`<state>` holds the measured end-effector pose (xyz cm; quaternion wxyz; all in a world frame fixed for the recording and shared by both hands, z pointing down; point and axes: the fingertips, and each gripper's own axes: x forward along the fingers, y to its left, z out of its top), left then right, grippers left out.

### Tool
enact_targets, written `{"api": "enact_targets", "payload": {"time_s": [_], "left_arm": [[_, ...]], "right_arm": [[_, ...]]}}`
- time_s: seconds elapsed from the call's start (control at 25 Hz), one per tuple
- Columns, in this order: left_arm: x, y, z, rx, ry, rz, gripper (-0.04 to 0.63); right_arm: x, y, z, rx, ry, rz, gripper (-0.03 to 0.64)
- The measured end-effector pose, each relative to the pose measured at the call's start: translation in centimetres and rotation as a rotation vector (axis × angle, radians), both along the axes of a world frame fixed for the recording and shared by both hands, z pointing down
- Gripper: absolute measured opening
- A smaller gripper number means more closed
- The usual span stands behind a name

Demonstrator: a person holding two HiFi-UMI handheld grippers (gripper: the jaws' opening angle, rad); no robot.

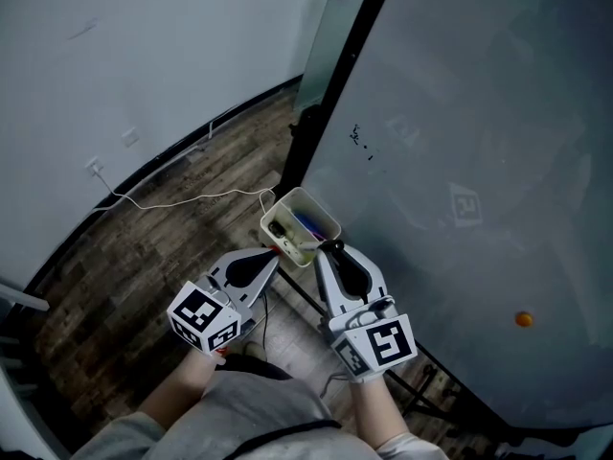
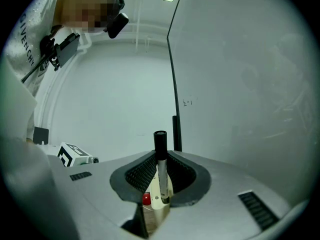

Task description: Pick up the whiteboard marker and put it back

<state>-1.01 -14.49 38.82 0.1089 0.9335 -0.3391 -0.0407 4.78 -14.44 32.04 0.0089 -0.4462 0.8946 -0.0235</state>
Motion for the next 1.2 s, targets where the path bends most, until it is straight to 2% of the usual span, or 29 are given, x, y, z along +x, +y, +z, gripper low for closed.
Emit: {"api": "enact_targets", "payload": {"time_s": [1.2], "left_arm": [[-0.7, -0.7, -1.2, 0.016, 0.01, 0.038, 0.015]], "right_arm": [[-0.2, 0.7, -4.4, 0.052, -0.036, 0.022, 0.075]]}}
